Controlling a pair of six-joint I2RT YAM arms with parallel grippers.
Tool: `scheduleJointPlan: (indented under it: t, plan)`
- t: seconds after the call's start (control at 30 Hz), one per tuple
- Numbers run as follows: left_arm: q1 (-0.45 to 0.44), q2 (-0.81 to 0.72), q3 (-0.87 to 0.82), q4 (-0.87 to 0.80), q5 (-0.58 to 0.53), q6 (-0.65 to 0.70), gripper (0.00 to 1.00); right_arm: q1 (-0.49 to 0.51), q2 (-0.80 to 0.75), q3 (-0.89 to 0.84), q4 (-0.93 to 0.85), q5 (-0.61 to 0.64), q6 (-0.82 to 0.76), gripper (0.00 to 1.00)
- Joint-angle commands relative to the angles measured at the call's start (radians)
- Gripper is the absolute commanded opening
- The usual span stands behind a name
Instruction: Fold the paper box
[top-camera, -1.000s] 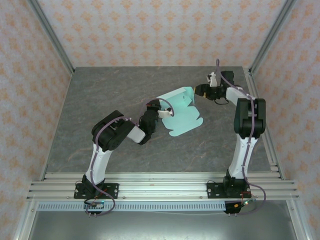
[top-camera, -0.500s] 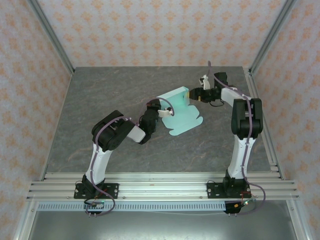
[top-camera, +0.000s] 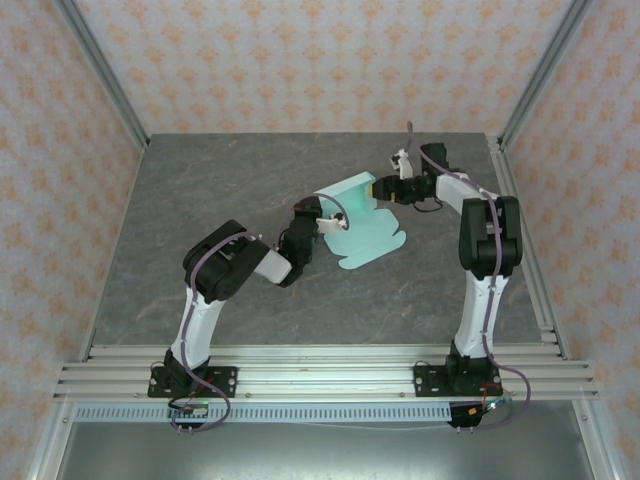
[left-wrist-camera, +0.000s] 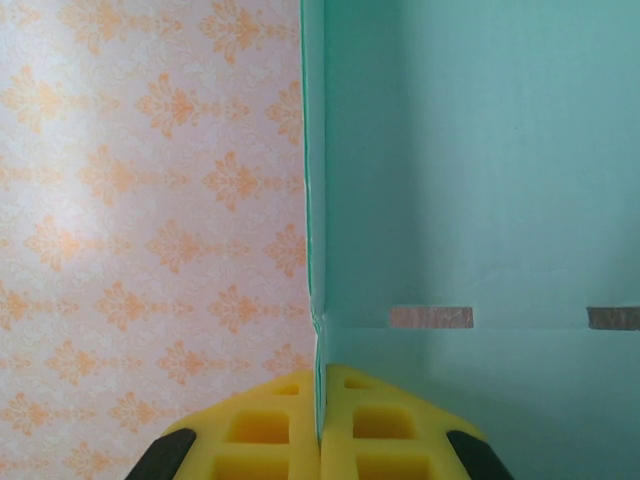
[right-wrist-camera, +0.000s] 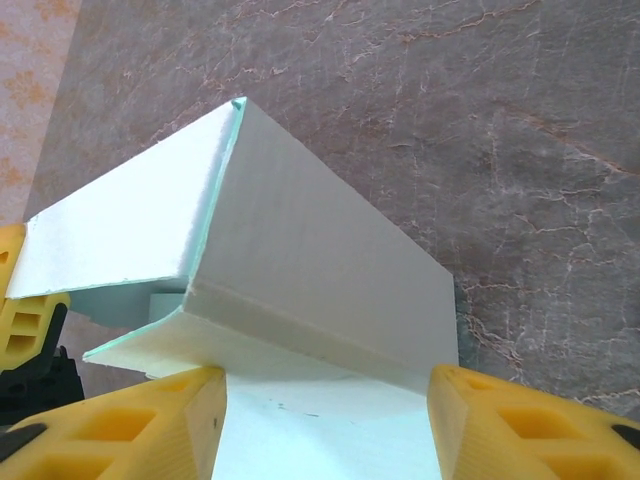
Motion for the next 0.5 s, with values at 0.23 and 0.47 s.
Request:
scheduleJointPlan:
  t: [0.23,0.47]
  plan:
    - [0.003,-0.002,0.016,-0.077,0.072,-0.042,0.00,0.032,0.001,0.055,0.061,0.035,-0.002,0.55]
    - [0.010,-0.003,0.022,-0.088,0.091,-0.050,0.00,0.040,0.023,0.100,0.040,0.059,-0.041,0.55]
